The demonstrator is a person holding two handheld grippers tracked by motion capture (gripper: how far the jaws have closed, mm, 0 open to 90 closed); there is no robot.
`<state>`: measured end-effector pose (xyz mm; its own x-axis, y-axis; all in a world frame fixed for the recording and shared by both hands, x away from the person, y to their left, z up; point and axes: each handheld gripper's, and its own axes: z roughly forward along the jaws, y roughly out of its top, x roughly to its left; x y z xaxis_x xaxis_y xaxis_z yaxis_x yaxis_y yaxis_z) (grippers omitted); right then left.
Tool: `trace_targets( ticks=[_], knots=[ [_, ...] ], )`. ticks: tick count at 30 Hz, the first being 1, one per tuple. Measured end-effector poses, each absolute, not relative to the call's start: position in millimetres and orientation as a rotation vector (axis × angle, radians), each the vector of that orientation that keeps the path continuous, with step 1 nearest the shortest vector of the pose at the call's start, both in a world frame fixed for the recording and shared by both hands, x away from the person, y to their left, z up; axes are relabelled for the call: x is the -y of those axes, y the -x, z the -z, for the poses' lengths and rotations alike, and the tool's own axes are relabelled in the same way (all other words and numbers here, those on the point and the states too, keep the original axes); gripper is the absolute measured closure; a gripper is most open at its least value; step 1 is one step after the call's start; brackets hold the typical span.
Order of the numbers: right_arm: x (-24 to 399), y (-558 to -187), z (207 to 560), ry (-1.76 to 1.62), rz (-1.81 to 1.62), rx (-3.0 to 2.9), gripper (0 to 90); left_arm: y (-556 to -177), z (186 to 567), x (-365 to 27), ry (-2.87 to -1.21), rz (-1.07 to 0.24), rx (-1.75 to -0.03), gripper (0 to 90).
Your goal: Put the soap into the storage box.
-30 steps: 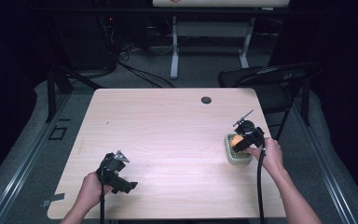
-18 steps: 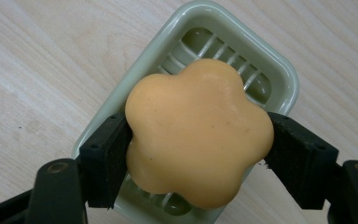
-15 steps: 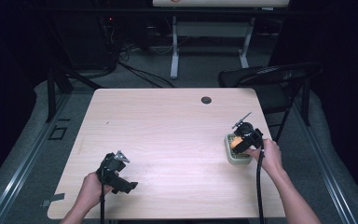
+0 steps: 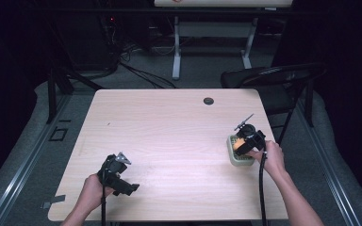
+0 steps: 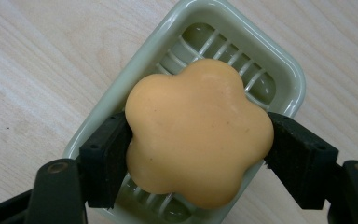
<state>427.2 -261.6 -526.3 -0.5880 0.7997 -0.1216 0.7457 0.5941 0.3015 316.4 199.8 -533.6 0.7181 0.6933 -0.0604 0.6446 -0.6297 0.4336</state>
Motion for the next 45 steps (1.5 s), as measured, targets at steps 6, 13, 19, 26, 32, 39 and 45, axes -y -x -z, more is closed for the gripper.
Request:
trace_targets(
  ticks=[6,13,19,26,32,39,45],
  knots=[
    [262,-428,525,-1.26,-0.294,-2.585,26.4,-316,534,-200,-2.494,-0.155,-1.029,3.9],
    [260,-427,528,-1.288,-0.333,-2.565,26.0,-316,533,-200,-2.493,-0.16,-1.028,3.9],
    [262,-427,527,-1.272,-0.322,-2.599,25.7,-316,533,-201,-2.491,-0.164,-1.028,3.9],
    [263,-424,521,-1.286,-0.359,-2.585,13.4,-315,532,-201,-2.488,-0.164,-1.029,3.9],
    [267,-420,509,-1.262,-0.385,-2.578,11.3,-315,532,-202,-2.487,-0.162,-1.032,3.9],
    [270,-411,499,-1.243,-0.435,-2.575,9.8,-315,532,-202,-2.487,-0.163,-1.03,3.9],
    [267,-393,491,-1.206,-0.461,-2.581,8.7,-315,532,-202,-2.487,-0.163,-1.028,3.9]
  ],
)
